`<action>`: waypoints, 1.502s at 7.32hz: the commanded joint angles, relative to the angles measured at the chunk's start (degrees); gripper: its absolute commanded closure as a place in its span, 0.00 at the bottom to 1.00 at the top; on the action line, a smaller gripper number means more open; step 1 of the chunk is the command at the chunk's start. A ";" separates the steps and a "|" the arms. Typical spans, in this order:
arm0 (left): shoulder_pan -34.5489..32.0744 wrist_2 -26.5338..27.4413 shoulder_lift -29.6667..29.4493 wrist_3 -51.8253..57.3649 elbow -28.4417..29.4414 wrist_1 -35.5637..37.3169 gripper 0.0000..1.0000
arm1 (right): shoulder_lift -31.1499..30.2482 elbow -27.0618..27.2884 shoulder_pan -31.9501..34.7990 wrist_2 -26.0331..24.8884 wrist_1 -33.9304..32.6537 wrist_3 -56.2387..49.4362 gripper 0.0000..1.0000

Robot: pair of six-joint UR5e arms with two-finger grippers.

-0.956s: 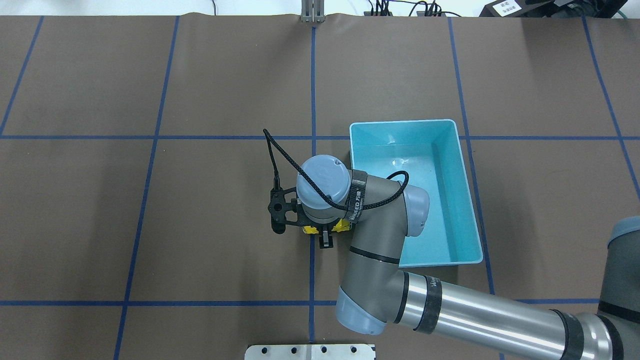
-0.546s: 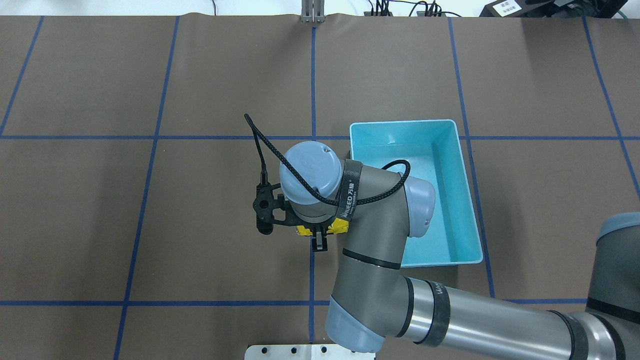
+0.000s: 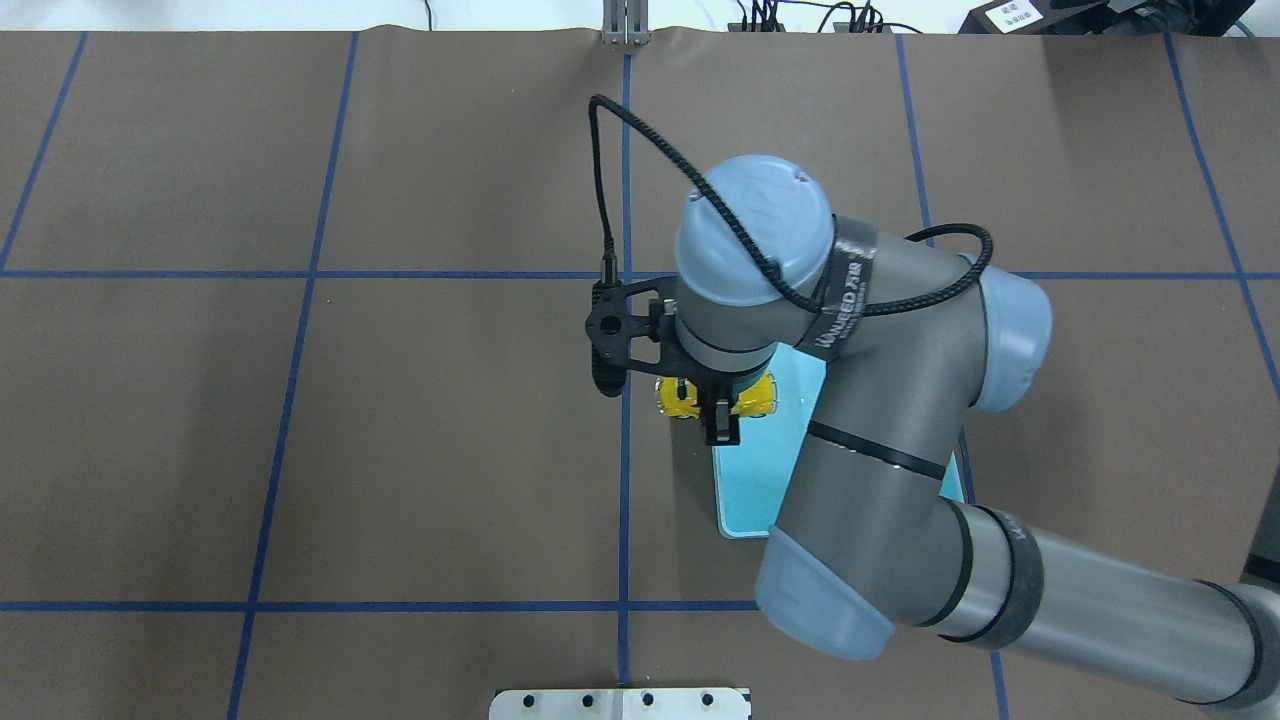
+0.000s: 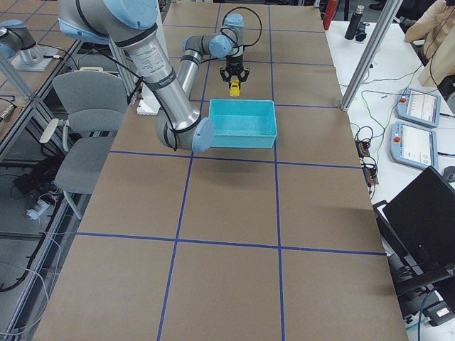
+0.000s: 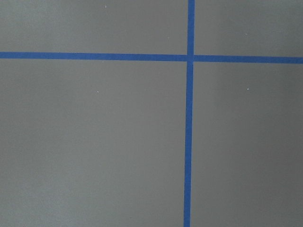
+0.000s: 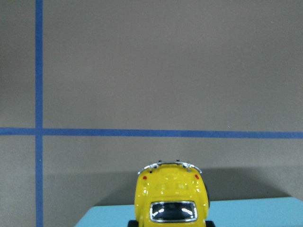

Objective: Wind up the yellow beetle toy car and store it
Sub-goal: 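Lift the car with the right gripper and lower it into the bin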

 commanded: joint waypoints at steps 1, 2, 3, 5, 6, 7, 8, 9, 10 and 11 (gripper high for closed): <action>0.00 -0.07 -0.10 0.02 0.17 -0.09 0.00 | -6.24 1.28 2.80 0.95 2.77 -3.39 1.00; 0.00 -0.07 -0.28 -0.07 0.17 0.00 0.00 | -9.66 1.11 2.89 0.87 6.08 -3.91 1.00; 0.00 -0.16 -0.28 -0.07 0.17 0.00 0.00 | -13.95 0.67 2.98 1.04 11.77 -4.44 1.00; 0.09 -0.16 -0.54 -0.07 0.17 0.00 0.00 | -14.53 -4.14 2.72 0.95 15.94 -4.88 1.00; 0.09 -0.16 -0.54 -0.07 0.17 0.00 0.00 | -14.61 -5.91 2.81 1.13 18.56 -6.02 1.00; 0.09 -0.16 -0.63 -0.07 0.17 -0.09 0.00 | -14.70 -6.10 2.46 1.04 18.68 -6.03 1.00; 0.09 -0.07 -0.63 0.02 0.17 -0.09 0.00 | -14.70 -6.10 2.11 0.95 18.68 -6.03 0.77; 0.09 -0.07 -0.54 0.11 0.17 -0.09 0.00 | -14.79 -5.93 2.19 1.13 18.68 -5.94 0.42; 0.09 -0.07 -0.54 0.11 0.17 -0.26 0.00 | -14.79 -5.75 2.28 1.30 18.59 -5.85 0.01; 0.09 -0.07 -0.54 0.11 0.17 -0.18 0.00 | -14.79 -5.57 2.71 3.57 18.68 -5.77 0.00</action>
